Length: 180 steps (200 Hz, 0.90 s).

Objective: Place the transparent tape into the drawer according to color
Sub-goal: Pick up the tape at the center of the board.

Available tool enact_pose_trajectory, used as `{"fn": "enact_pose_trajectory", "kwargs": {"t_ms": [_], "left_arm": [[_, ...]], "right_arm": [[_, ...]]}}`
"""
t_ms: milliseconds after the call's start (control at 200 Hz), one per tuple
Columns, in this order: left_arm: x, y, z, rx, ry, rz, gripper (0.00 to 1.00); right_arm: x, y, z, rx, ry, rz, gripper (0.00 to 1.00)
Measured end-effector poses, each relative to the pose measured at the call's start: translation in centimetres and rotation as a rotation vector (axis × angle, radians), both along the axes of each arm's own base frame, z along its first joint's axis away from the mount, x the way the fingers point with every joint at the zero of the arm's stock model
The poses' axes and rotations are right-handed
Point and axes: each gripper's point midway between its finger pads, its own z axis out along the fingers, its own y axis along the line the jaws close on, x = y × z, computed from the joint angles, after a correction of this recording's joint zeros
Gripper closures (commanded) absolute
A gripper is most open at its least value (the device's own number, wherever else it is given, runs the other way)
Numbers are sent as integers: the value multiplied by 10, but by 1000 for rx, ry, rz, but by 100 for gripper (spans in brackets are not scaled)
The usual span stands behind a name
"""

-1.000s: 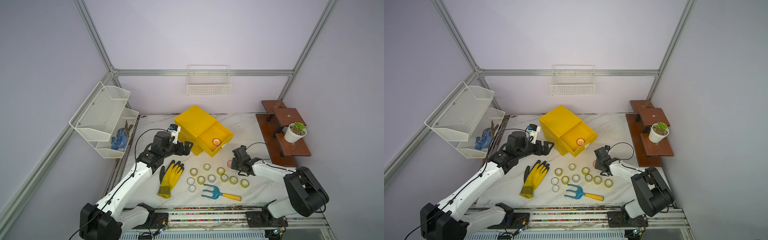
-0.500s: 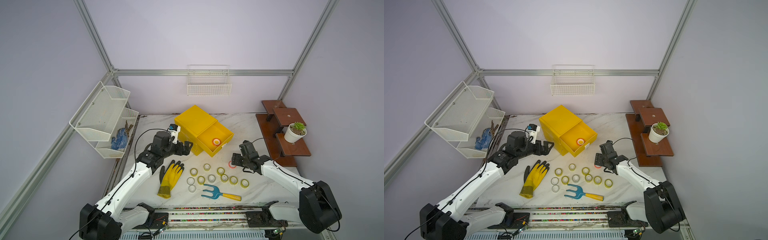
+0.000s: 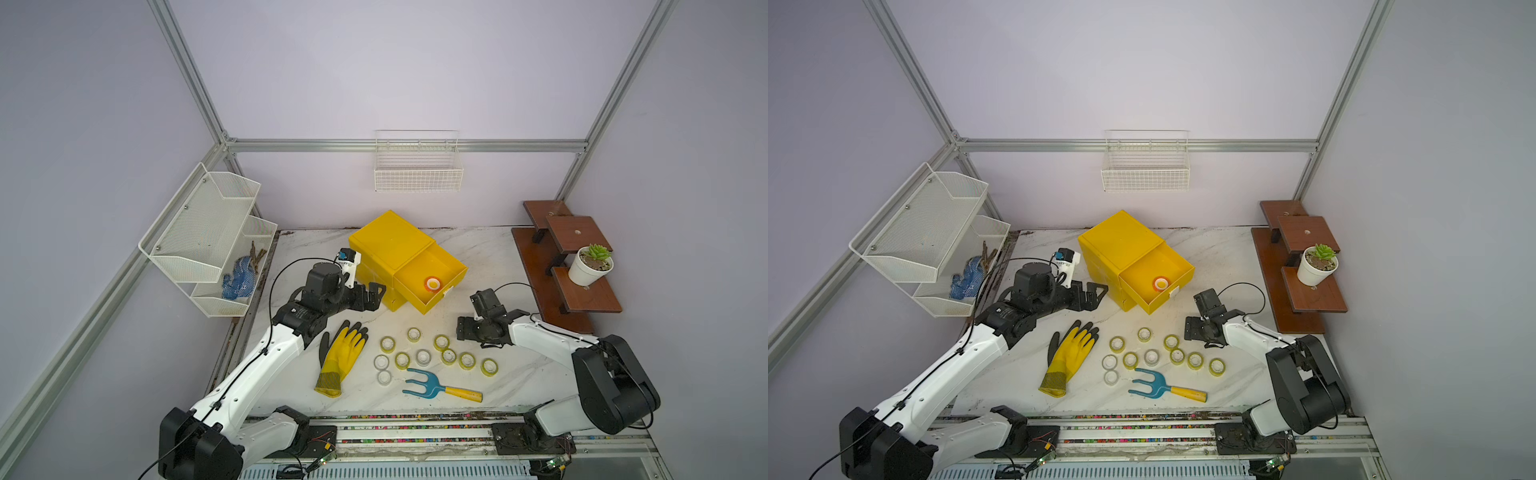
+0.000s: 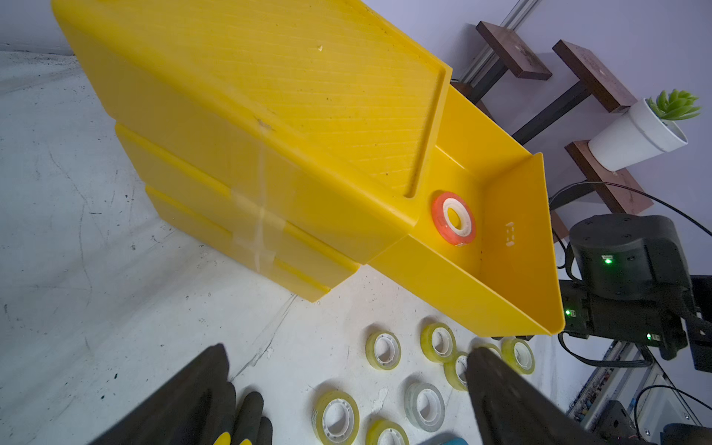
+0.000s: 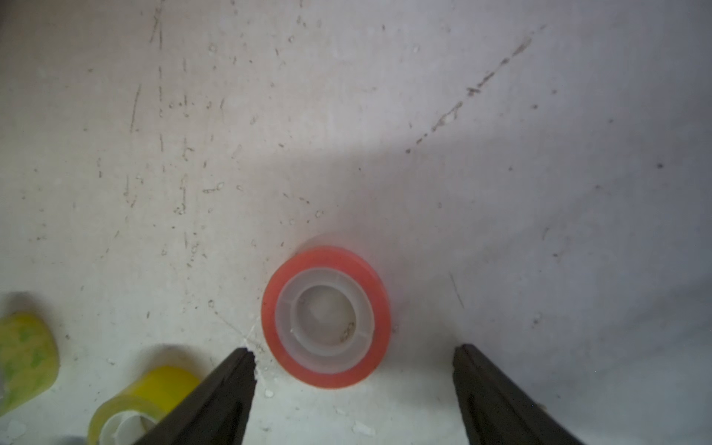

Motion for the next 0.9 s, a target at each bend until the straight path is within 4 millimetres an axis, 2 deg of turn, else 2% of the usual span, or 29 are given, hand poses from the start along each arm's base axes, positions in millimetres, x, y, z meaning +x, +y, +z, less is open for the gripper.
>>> {"fn": "enact_pose_trajectory", "kwargs": {"t_ms": [180,490,750,760,780,900], "left_arm": [[0,0,0,0,0,0,0],[0,0,0,1,-1,1,0],[0,0,0,2,-1,2,0],[0,0,0,2,-1,2,0],[0,0,0,2,-1,2,0],[0,0,0,2,0,2,0]], "right_arm": [[7,1,0,-6,-9,3,23],[13,9,-2,-48,-13,27,23],[17,7,-6,-105,-12,19,32],[17,7,-5,-106,-12,19,37],[17,6,-6,-108,-13,16,39],[17,6,-6,-105,-13,7,46]]}}
